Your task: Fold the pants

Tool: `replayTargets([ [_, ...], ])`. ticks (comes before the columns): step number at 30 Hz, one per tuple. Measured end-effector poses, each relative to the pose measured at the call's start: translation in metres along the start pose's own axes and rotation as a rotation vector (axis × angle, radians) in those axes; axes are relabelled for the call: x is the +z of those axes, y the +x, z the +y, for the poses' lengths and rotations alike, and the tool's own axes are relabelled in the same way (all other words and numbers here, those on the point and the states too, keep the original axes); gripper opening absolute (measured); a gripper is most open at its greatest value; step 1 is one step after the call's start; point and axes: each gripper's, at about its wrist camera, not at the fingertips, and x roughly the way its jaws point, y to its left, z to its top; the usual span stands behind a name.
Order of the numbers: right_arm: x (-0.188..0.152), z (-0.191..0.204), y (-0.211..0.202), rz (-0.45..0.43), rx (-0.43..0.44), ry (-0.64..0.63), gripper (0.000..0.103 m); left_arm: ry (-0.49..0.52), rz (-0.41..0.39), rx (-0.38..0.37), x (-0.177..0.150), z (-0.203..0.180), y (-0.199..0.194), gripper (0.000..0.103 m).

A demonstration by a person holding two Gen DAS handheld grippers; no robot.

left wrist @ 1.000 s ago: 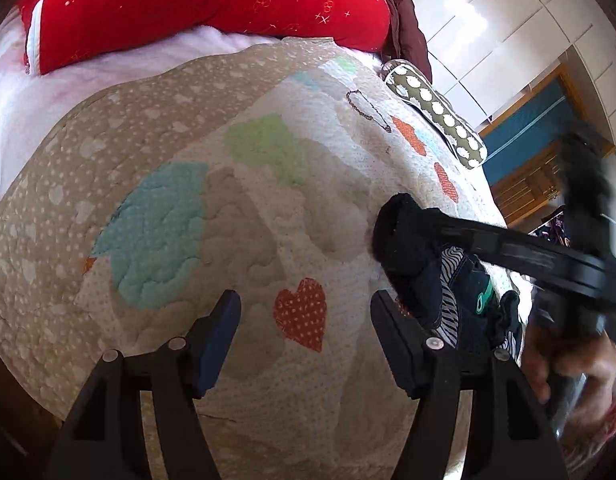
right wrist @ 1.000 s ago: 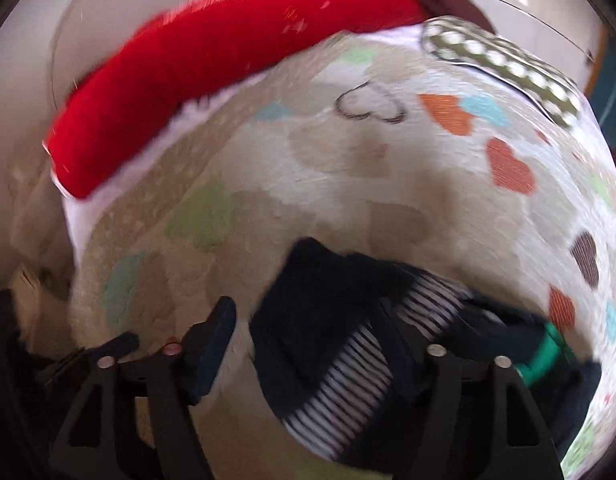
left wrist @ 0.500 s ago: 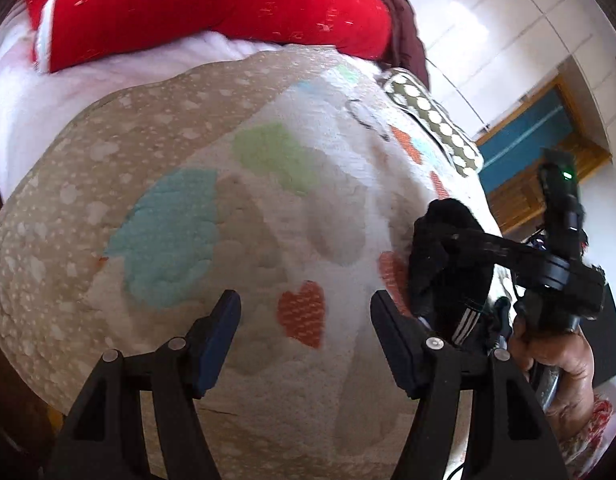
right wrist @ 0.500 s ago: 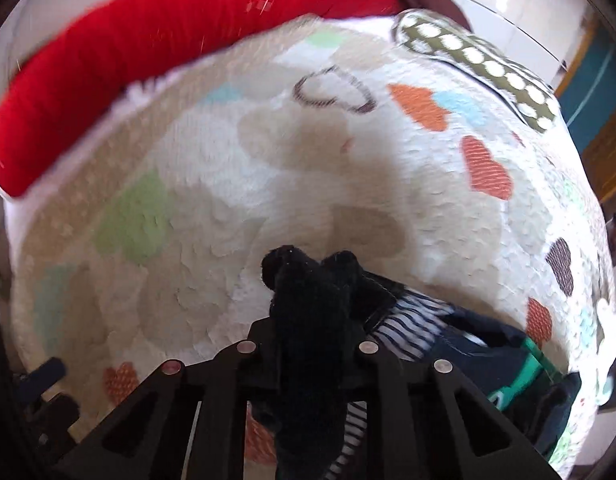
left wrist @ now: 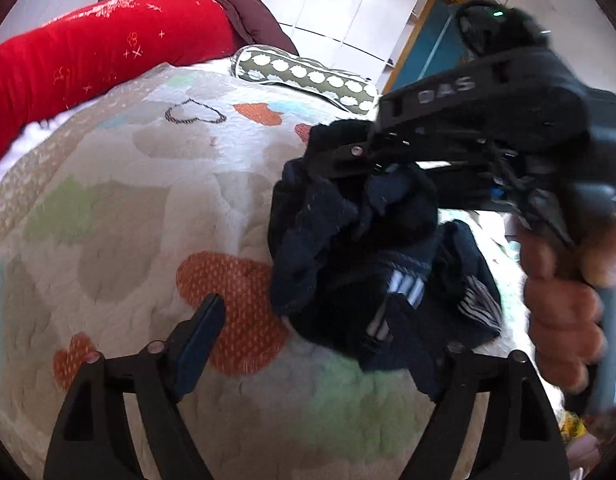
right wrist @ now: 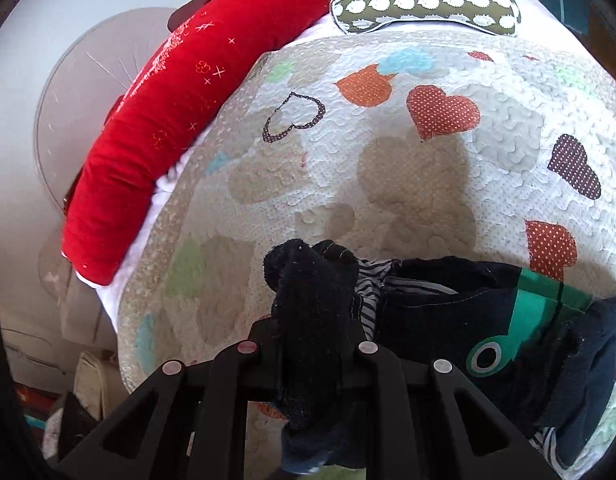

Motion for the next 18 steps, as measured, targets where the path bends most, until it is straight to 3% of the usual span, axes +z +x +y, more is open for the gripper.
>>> replayTargets([
  [4, -0.001, -0.007, -0.003, 0.006, 0.037, 0.021, 0.018, 0.021, 0.016, 0.019, 0.011, -0.004, 0.015, 0.082],
  [6, -0.001, -0.009, -0.004, 0.002, 0.047, 0.024, 0.018, 0.027, 0.067, 0.017, 0.016, -0.006, 0.026, 0.047],
  [7, -0.002, -0.010, -0.005, -0.002, 0.049, 0.024, 0.018, 0.007, 0.118, -0.029, 0.018, -0.004, 0.033, 0.013],
  [9, -0.003, -0.012, -0.010, -0.012, 0.054, 0.025, 0.018, -0.028, 0.135, -0.063, 0.022, -0.005, 0.033, 0.013],
  [14, -0.008, -0.031, -0.041, -0.085, 0.067, 0.030, 0.018, 0.036, 0.100, -0.069, 0.026, -0.039, 0.016, 0.013],
  [18, -0.015, -0.059, -0.066, -0.135, 0.054, 0.061, 0.018, 0.066, 0.132, -0.089, 0.024, -0.065, 0.026, 0.017],
])
